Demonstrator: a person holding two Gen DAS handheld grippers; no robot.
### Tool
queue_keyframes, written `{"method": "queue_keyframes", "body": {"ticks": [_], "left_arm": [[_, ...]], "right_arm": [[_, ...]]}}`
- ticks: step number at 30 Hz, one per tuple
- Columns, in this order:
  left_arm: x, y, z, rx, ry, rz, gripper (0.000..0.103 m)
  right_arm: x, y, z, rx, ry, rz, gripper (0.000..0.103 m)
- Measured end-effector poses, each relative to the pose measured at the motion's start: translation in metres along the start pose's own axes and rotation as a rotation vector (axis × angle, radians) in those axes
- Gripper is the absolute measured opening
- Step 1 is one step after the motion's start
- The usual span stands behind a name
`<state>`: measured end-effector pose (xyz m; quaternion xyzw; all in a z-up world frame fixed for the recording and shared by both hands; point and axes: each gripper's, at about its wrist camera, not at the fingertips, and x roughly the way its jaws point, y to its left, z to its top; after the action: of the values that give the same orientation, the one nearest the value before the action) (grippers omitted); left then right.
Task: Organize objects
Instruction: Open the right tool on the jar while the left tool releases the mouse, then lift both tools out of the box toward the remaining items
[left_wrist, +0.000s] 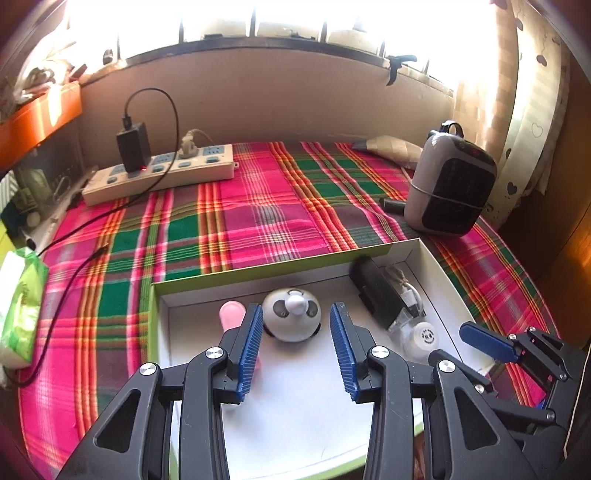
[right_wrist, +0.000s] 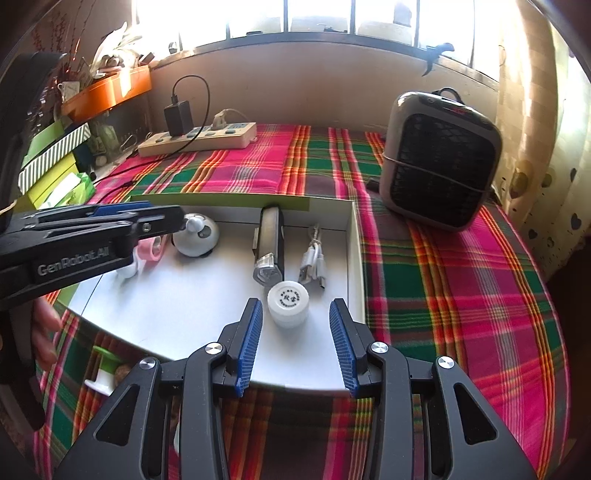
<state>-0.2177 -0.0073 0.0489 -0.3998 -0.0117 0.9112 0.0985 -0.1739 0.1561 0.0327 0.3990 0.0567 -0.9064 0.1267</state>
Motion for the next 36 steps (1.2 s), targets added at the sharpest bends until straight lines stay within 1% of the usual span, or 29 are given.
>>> {"method": "queue_keyframes", "body": {"ticks": [9,14,18,22,25,34,36], "left_arm": [[-0.031,-0.004,-0.02,0.015,-0.041,0.018,0.036],[-0.045,-0.005,-0.028,0.005,-0.054,0.029,0.036],[-0.054,-0.004,-0.035,-0.013,-0.069,0.024,0.036],[-0.06,-0.002,-0.042,-0.024,-0.076,0.032,0.036],[-0.064,0.0,-0.051,-0.034,-0.082,0.053,0.036],[-0.071,0.006,-0.074,-0.062,-0.07,0.054,0.036],[-0.072,0.007,-0.078,-0.063,-0.069,0.068,0.036]], "right_arm": [[-0.018,0.002,-0.009,0.016,-0.019,-0.006,0.039],[-0.026,0.005,-0.014,0.02,-0.028,0.0,0.039],[-0.033,0.009,-0.018,0.01,-0.04,0.006,0.039],[-0.038,0.013,-0.022,0.005,-0.046,0.012,0.039],[-0.041,0.014,-0.025,0.004,-0.049,0.018,0.039],[-0.048,0.019,-0.036,0.001,-0.05,0.034,0.04],[-0.048,0.02,-0.04,0.003,-0.046,0.036,0.04]]}}
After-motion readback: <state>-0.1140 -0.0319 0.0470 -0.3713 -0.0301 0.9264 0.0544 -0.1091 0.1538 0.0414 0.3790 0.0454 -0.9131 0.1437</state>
